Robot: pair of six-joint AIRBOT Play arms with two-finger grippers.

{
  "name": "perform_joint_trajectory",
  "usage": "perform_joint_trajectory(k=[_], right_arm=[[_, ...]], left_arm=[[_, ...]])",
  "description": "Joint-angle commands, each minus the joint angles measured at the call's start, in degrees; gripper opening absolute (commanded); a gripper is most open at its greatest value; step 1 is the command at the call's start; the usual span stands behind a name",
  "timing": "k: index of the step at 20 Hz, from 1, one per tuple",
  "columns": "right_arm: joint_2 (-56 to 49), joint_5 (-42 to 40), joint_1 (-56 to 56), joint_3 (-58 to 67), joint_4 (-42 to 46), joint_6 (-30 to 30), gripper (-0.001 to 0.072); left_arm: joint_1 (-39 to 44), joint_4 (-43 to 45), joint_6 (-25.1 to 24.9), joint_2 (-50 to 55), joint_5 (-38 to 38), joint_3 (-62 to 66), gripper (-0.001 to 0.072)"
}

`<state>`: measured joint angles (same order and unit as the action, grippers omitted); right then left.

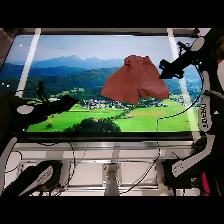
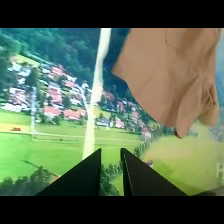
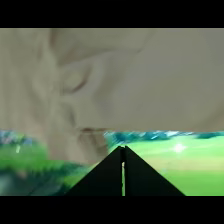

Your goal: Fold the clothes and pants, and hang the long-sleeved shirts on hangers.

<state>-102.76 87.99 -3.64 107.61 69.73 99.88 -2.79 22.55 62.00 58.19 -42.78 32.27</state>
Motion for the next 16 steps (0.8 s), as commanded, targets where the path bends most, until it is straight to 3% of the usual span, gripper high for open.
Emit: perform_joint_trajectory(k=[1,3,8,11,12,14,16], right_arm=[[0.4,0.5,3.7,-9.4,-19.7,-10.1,0.0006],[2.6,-5.9,7.5,-18.8,-26.2,-13.2,0.0005],[18.0,-30.4,14.2,-45.0,-31.0,-10.9,0.0006],[26.0,-48.6,18.3,-59.7,-30.9,4.1,0.0018],[26.2,-53.4,19.5,-62.0,-30.9,9.0,0.0078],[24.9,-60.0,21.7,-63.2,-30.9,13.2,0.0415],[23.8,-65.0,23.1,-63.0,-32.0,13.7,0.0449]], left_arm=[[3.1,-0.8,-2.5,0.0,2.3,0.0,0.0192],[3.0,-0.7,-2.5,0.0,2.2,0.0,0.0426],[3.0,-0.7,-2.5,-0.1,1.6,0.0,0.0443],[3.0,-0.7,-2.5,-0.1,1.7,0.0,0.0448],[3.0,-0.7,-2.5,-0.1,1.6,0.0,0.0448],[3.0,-0.7,-2.5,-0.1,1.6,0.0,0.0448],[3.0,-0.7,-2.5,-0.1,1.6,0.0,0.0448]])
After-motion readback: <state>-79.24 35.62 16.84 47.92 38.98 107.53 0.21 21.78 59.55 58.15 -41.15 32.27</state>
